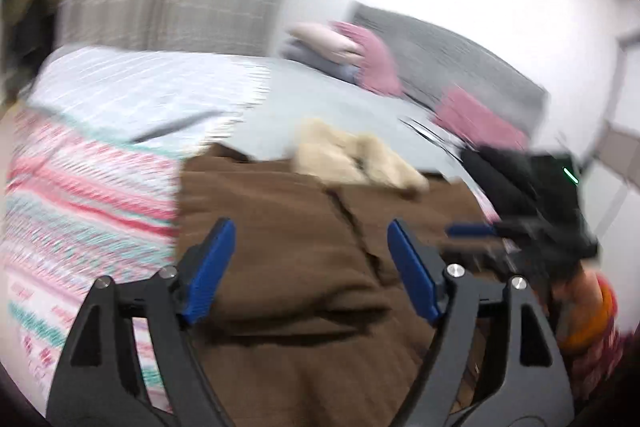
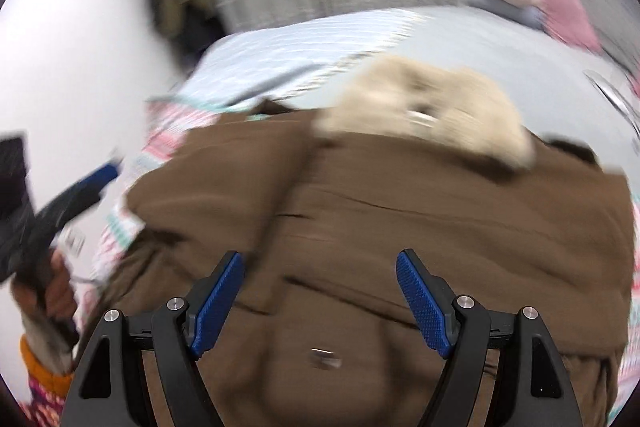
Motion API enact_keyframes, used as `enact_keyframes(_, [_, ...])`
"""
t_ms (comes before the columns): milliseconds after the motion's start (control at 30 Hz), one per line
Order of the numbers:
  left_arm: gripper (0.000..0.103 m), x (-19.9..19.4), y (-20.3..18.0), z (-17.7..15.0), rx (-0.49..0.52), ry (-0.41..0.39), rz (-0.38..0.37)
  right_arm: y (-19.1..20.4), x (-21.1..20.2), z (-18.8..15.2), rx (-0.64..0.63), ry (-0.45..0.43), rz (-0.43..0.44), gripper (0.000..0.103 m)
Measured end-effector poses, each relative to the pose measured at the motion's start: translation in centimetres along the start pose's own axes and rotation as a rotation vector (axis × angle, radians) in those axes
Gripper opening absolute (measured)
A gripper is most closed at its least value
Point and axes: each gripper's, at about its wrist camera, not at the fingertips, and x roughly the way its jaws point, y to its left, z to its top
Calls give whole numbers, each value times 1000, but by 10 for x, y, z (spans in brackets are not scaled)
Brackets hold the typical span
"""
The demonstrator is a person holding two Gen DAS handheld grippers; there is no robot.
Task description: Fold large clothes
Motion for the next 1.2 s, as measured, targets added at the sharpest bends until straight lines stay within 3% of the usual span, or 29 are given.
enact_keyframes(100, [79, -1, 35, 0, -151, 15, 93, 55, 18, 9, -130, 33, 43, 80])
enact_keyframes(233, [79, 2, 73, -5, -330, 61, 142, 112, 48, 7, -285, 83, 27, 80])
enact_keyframes(433, [79, 6, 94, -10, -424, 83, 175, 150, 92, 9, -390, 97, -10, 76])
enact_keyframes(467, [79, 6, 95, -11, -434, 80, 172, 153, 99, 10, -398, 96, -21, 63])
enact_keyframes(500, [79, 4, 96, -12, -436, 75, 169, 155, 106, 11, -416, 92, -34, 31])
enact_keyframes(567, [79, 4, 94, -12, -427, 68, 161, 150, 111, 16, -392, 98, -10, 10])
enact_keyframes(600, [79, 4, 92, -12, -420, 67, 156, 142, 107, 19, -354, 86, 4, 9])
enact_keyframes(800, [79, 24, 70, -13, -331, 123, 108, 45, 31, 28, -37, -93, 13, 9])
enact_keyframes(933, [79, 51, 51, -22, -256, 221, 104, -36, 3, -5, 146, -80, 4, 11])
enact_keyframes(1033, [79, 62, 35, -26, -176, 248, 135, -87, -11, -31, 309, -66, 65, 30])
enact_keyframes(1100, [79, 65, 22, -26, -118, 242, 130, -114, -22, -42, 411, -102, 101, 60])
enact_keyframes(1200, [79, 68, 5, -28, -43, 235, 94, -131, -25, -36, 489, -132, 141, 67])
